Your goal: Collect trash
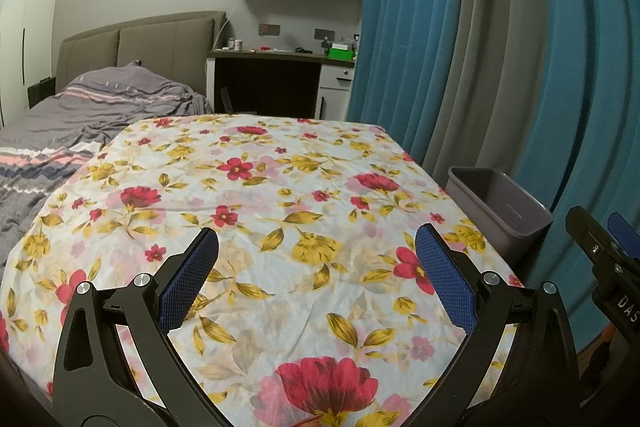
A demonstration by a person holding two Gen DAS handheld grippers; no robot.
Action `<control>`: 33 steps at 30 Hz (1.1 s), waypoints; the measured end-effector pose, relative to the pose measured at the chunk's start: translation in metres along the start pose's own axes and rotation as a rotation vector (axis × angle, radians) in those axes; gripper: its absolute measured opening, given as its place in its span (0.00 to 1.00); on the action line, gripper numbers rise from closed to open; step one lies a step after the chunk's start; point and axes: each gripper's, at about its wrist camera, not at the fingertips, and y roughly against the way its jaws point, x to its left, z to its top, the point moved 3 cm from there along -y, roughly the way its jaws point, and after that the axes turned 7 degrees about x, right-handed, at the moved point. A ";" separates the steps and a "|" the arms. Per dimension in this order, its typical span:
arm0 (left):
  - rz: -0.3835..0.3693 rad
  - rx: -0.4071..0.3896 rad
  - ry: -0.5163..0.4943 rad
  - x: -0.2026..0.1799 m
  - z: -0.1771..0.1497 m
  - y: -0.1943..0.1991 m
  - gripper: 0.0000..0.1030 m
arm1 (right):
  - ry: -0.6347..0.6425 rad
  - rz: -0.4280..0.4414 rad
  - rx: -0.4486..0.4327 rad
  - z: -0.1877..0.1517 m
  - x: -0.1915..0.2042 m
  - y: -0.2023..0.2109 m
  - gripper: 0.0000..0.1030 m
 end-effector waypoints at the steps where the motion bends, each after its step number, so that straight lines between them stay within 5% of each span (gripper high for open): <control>1: 0.001 0.001 -0.001 0.000 0.000 0.000 0.94 | -0.001 0.000 -0.001 0.000 0.001 0.000 0.95; 33: -0.002 -0.001 -0.015 -0.005 0.002 0.002 0.94 | -0.005 0.003 -0.006 0.001 0.000 0.000 0.95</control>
